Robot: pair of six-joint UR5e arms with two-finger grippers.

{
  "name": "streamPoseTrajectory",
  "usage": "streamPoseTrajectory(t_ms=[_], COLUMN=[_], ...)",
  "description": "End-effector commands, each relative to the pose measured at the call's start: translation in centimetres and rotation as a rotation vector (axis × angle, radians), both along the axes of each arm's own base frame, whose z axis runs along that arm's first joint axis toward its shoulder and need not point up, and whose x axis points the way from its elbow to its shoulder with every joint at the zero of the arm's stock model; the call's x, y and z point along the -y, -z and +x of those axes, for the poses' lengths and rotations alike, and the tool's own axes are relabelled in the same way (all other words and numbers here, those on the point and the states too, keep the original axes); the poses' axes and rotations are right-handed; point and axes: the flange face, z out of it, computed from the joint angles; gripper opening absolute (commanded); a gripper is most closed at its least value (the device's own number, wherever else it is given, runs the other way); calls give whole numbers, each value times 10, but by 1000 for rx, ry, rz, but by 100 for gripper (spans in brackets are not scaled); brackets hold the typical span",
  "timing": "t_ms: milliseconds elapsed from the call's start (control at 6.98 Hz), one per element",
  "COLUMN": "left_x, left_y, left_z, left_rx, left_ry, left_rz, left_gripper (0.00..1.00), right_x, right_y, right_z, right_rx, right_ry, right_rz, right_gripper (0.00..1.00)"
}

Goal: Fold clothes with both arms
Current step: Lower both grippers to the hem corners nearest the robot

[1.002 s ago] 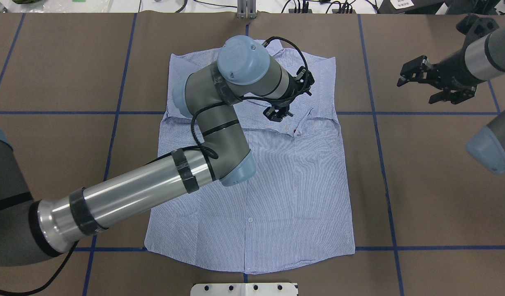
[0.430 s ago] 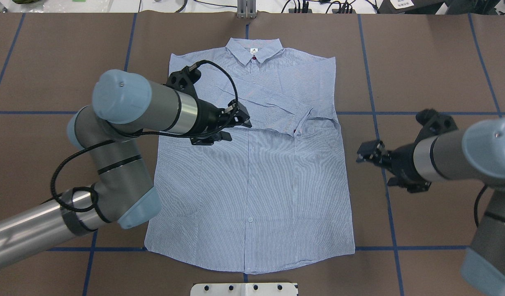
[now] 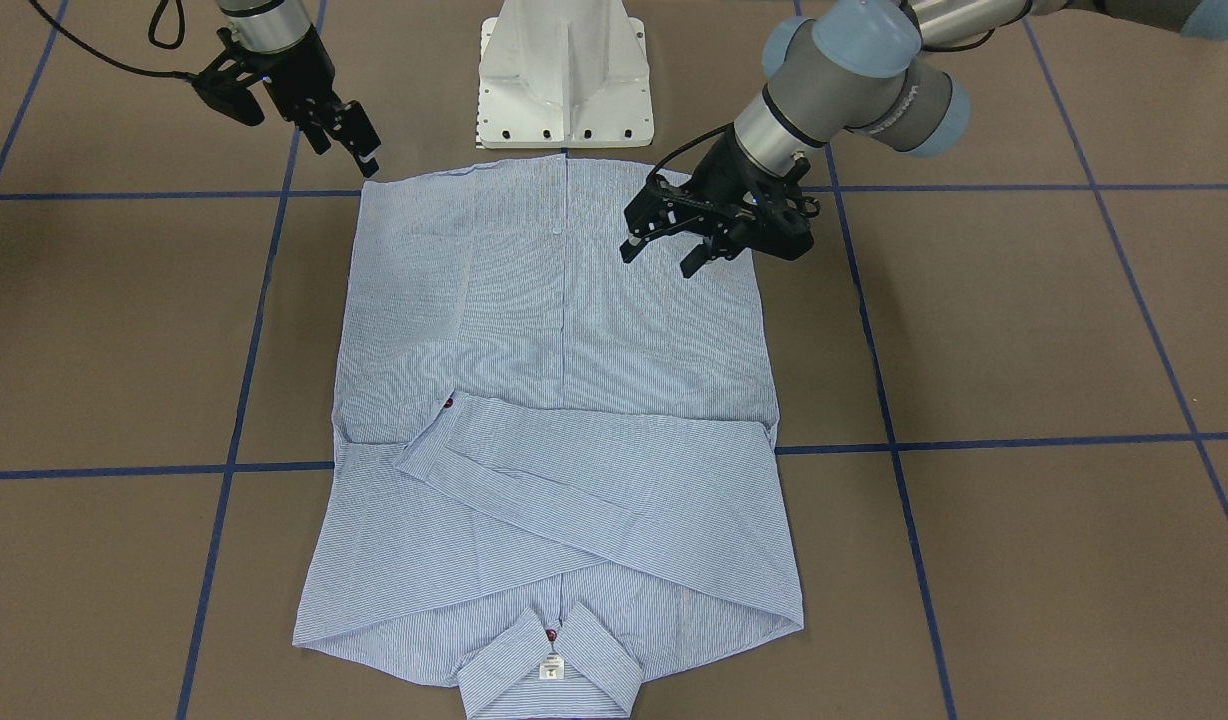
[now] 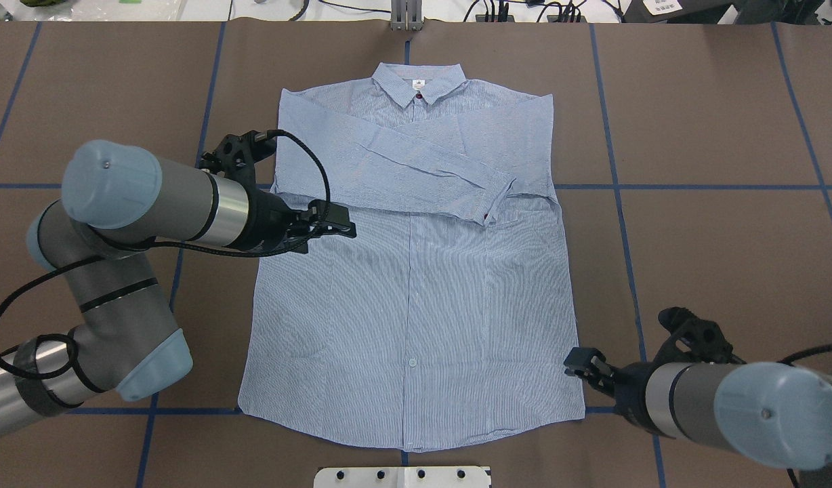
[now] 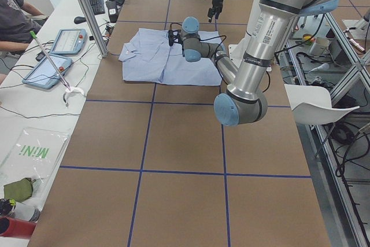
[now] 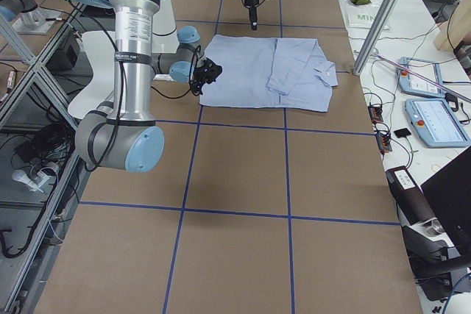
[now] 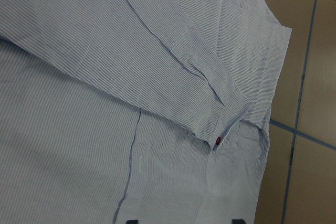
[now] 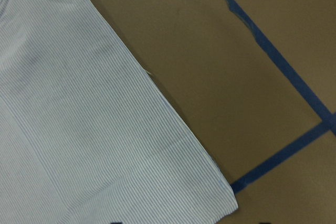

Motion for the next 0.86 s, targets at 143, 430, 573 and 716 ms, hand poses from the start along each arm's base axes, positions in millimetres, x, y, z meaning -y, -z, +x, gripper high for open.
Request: streamPoseTrajectory(t_ms=[143,430,573,716], left_x=[6,6,6,6], left_y=[-36,-37,-37,-37], left_z=[-20,-20,-18,-18], left_rx=[52,51,52,50], left_ry=[18,25,24,27], left_rz=[-23,-38,-39,-53], left_gripper=[95,96,95,95], right_x=[-39,-38,-39,-40], right_y=[-19,-36,-46,-51], right_z=[-29,-47,-53,-56], right_rx=[-16,-38,-58,-67], right_ry=[-124,-160,-159,-158], right_rz=[-80,-63,-61,-59], right_gripper=[86,83,83,81])
